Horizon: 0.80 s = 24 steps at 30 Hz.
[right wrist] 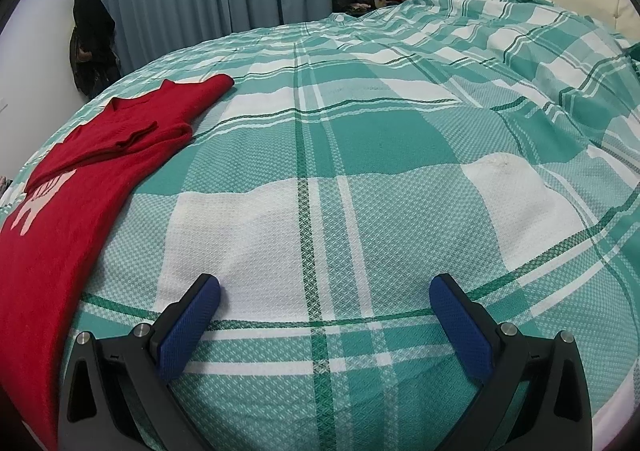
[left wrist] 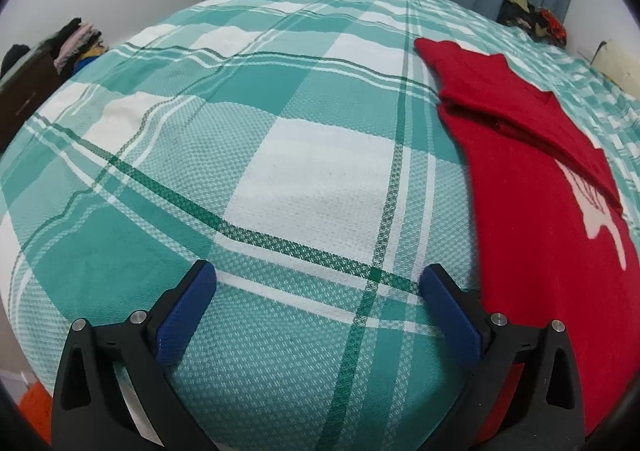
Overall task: Fold small clothes
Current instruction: 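Open the left gripper and lift it away from the folded sweater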
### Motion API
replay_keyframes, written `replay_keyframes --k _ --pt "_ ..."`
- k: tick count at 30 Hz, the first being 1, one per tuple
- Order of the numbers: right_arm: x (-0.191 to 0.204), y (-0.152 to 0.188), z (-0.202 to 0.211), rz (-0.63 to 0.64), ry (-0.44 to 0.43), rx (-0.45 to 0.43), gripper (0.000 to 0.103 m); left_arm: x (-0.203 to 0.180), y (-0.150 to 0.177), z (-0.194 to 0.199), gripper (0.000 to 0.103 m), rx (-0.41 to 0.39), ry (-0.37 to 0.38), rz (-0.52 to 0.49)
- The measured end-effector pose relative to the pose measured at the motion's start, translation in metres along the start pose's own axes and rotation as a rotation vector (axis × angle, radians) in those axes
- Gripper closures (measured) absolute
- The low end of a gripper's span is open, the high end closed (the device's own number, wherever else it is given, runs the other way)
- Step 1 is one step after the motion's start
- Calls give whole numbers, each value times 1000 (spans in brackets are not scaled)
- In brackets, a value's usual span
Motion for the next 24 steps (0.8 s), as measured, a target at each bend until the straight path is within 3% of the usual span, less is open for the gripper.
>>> replay_keyframes --k 24 --pt "0 1 -2 -2 -13 -3 0 0 4 1 1 -26 -20 -13"
Point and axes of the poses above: each gripper's, at about its wrist camera, not at the fingertips, and z roughly against the way its jaws point, x to its left, y to its underside, the point moved 7 cm from there along -z, roughly the way its jaws point, and after that the axes turned 11 degrees about y, right-handed, at the moved point
